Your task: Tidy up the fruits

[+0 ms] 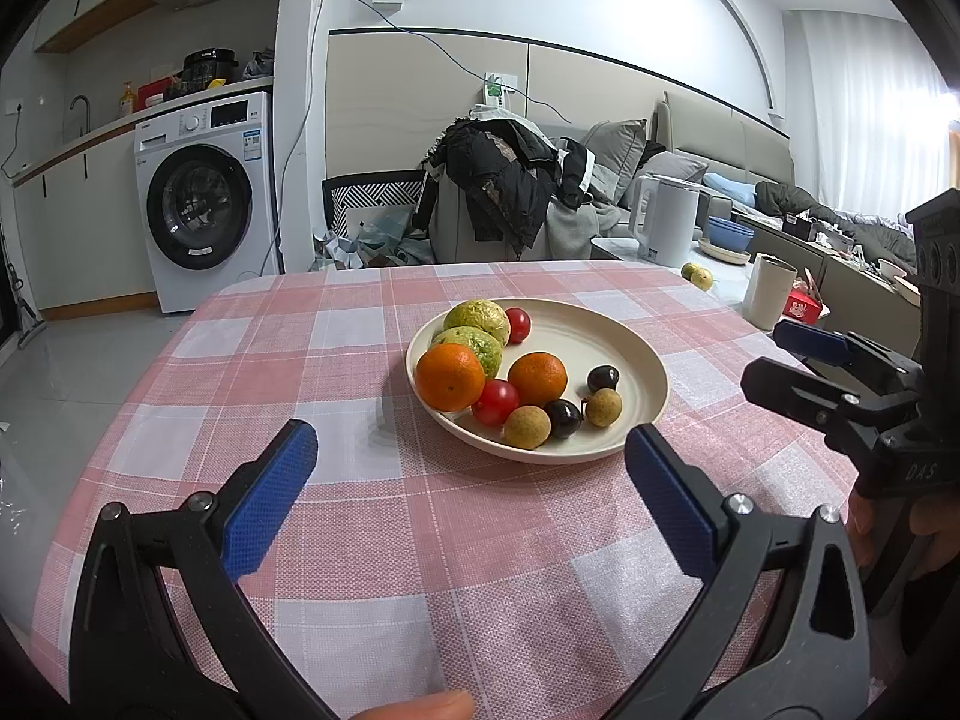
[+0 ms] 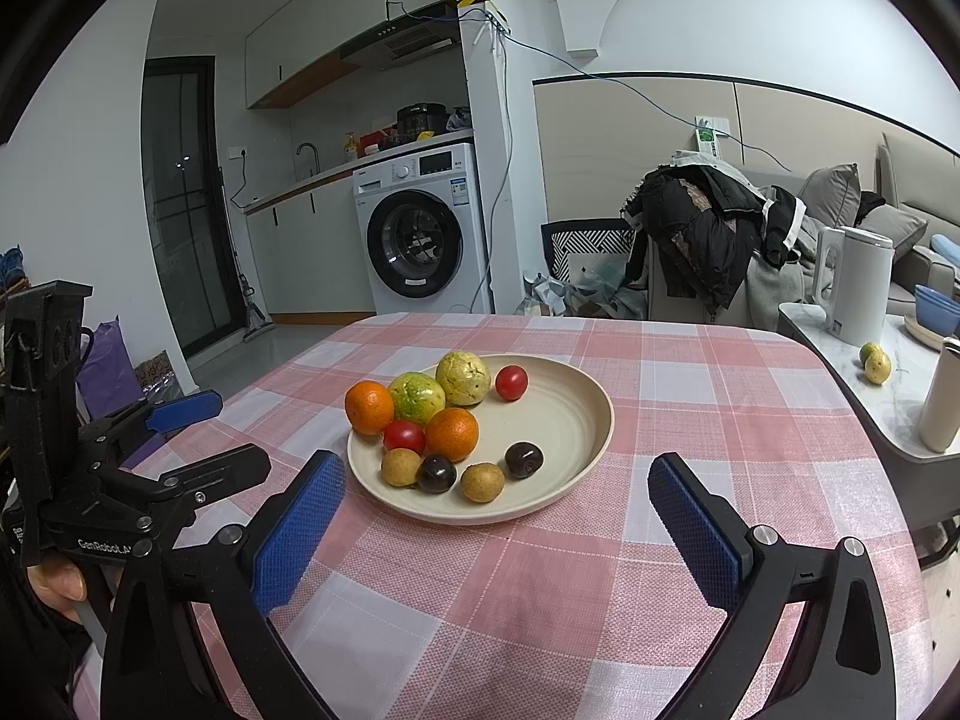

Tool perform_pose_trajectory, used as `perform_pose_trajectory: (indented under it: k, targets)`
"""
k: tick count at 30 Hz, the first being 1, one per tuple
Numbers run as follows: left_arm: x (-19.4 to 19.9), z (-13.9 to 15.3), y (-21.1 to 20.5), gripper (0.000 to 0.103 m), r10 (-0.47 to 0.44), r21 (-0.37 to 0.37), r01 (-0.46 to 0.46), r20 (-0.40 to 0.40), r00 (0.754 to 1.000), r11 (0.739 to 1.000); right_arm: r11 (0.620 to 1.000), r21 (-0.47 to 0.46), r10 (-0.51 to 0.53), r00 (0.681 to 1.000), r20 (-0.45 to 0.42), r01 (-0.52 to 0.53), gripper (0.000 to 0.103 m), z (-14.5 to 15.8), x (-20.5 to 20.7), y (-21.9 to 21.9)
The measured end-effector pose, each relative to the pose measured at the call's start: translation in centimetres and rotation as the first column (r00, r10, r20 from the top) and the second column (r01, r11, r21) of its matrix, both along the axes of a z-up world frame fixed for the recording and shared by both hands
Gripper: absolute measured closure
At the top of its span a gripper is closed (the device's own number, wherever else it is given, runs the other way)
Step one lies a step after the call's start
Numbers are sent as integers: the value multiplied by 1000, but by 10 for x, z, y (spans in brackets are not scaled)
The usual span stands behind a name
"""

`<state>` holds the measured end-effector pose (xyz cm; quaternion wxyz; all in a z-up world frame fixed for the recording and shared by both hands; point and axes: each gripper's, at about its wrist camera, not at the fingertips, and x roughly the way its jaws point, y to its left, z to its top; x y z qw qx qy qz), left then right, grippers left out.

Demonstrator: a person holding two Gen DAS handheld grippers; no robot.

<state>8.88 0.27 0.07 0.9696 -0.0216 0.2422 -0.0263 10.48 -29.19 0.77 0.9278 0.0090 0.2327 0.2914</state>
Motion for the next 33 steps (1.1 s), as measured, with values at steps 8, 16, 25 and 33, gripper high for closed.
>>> perform_pose_trajectory:
  k: [8,16,25,33]
  targets:
    - [0,-1,0,1,0,0,0,0,1000,1000,1000,0,0,1000,0,0,0,0,0,0]
    - [0,-1,0,1,0,0,0,0,1000,1000,1000,0,0,1000,0,0,0,0,0,0]
    - [0,0,0,1,0,0,0,0,1000,1000,1000,0,0,1000,0,0,0,0,0,0]
    - [-1,0,2,1,-5,-3,5,10,1000,1000,1000,-1,1,1000,4,-1,0,-1,0,0]
